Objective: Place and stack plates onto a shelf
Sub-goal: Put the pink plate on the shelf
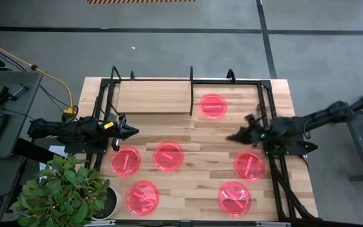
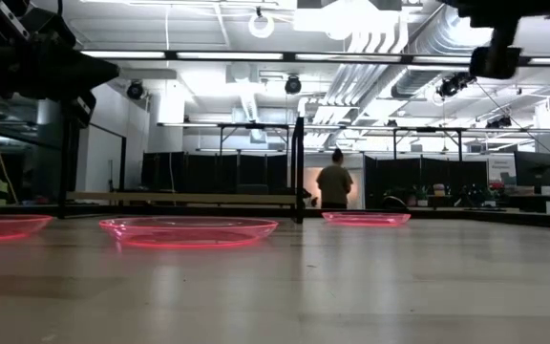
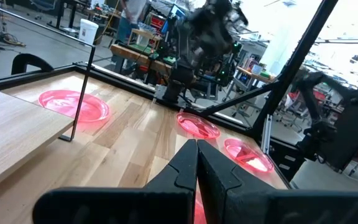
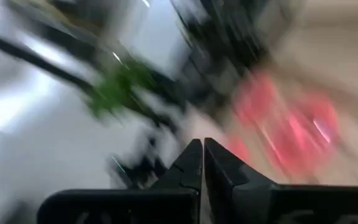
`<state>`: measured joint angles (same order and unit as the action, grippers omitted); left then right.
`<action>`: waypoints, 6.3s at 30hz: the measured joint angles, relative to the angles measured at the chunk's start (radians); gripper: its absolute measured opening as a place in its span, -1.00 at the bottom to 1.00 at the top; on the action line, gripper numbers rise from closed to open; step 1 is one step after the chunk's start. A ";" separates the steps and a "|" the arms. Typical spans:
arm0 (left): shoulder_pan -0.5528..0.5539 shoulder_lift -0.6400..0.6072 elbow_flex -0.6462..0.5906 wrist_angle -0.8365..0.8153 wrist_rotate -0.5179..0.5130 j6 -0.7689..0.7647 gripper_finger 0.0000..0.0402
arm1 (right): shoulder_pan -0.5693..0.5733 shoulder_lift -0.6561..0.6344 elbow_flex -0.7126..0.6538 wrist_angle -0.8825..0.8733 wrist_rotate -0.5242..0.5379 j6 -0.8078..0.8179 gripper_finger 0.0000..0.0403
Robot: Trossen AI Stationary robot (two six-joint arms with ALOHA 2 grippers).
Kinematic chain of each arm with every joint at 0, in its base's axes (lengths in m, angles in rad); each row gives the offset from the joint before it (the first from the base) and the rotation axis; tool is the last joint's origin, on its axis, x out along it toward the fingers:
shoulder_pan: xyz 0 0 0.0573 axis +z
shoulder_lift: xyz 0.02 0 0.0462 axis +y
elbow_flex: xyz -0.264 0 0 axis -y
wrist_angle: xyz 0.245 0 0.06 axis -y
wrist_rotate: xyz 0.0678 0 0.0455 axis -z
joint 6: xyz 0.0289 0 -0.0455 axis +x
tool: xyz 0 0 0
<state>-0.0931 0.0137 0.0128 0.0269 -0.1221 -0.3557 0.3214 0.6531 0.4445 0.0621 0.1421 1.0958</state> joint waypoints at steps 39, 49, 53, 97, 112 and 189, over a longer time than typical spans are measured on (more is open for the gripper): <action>0.000 0.000 0.000 0.000 0.000 0.000 -1.00 | 0.580 0.714 0.109 -0.388 -0.306 0.913 -0.04; 0.000 0.000 0.000 0.000 0.000 0.000 -1.00 | 0.582 0.779 0.078 -0.199 -0.277 0.841 -0.04; 0.000 0.000 0.000 0.000 0.000 0.000 -1.00 | 0.583 0.790 0.078 -0.197 -0.273 0.837 -0.11; 0.000 0.000 0.000 0.000 0.000 0.000 -1.00 | -0.039 1.136 0.599 0.024 0.586 0.726 -1.00; 0.000 0.000 0.000 0.000 0.000 0.000 -1.00 | -0.257 1.558 1.105 -0.269 0.716 1.100 -1.00; 0.000 0.000 0.000 0.000 -0.001 0.000 -1.00 | -0.333 1.373 1.242 -0.679 0.243 0.194 -0.20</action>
<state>-0.0933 0.0139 0.0128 0.0265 -0.1226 -0.3557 -0.0117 2.0263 1.6867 -0.6166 0.3849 1.2896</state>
